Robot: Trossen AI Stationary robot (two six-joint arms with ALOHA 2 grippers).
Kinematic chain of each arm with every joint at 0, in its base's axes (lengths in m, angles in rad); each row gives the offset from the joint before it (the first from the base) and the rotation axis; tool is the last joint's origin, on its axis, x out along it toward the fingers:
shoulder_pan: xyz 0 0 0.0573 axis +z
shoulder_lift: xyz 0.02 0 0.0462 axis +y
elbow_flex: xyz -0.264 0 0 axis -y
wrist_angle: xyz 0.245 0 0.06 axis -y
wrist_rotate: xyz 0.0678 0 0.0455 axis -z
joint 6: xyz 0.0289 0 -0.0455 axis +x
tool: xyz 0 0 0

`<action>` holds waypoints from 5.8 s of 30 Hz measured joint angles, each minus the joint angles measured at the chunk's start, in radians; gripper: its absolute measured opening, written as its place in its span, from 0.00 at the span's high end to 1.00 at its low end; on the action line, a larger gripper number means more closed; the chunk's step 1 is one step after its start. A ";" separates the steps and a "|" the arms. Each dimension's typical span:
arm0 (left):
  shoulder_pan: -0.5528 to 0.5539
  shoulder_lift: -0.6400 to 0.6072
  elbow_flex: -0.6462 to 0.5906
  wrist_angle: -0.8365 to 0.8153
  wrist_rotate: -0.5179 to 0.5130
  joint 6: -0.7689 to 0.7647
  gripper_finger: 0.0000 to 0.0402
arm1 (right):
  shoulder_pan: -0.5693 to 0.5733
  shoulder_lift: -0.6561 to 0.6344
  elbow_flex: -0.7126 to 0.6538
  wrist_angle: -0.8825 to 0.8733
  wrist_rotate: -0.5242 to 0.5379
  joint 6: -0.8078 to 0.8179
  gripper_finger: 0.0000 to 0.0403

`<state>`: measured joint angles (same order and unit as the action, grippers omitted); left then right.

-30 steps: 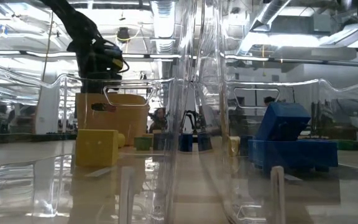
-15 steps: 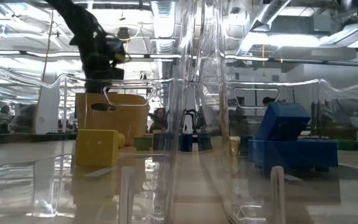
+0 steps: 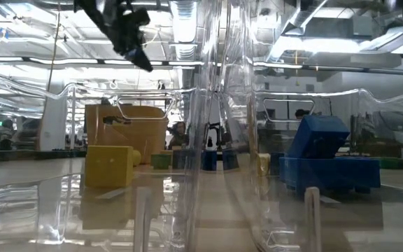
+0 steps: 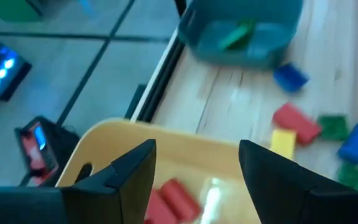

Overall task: Sort blocks
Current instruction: Put the red block into the yellow bin

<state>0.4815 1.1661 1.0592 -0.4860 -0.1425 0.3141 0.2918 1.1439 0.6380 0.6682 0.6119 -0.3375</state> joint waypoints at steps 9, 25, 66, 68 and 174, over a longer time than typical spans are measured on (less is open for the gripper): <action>-0.189 -0.043 -0.015 0.115 -0.078 -0.090 0.47 | 0.002 0.000 0.000 -0.004 0.046 0.088 0.29; -0.662 -0.185 -0.356 0.477 -0.321 -0.228 0.55 | 0.035 -0.101 -0.025 -0.656 0.280 0.477 0.29; -0.280 0.575 0.342 -0.275 0.294 0.554 0.55 | 0.262 0.290 0.111 -1.024 0.327 1.153 0.29; -0.277 0.600 0.375 -0.269 0.282 0.537 0.55 | 0.294 0.302 0.111 -1.032 0.371 1.192 0.29; 0.125 0.562 0.543 -0.595 -0.023 -0.087 0.67 | 0.481 0.254 0.111 -1.205 0.643 1.475 0.29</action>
<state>0.6065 1.7278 1.6023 -1.0812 -0.1653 0.2272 0.7731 1.3979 0.7490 -0.5368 1.2549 1.1370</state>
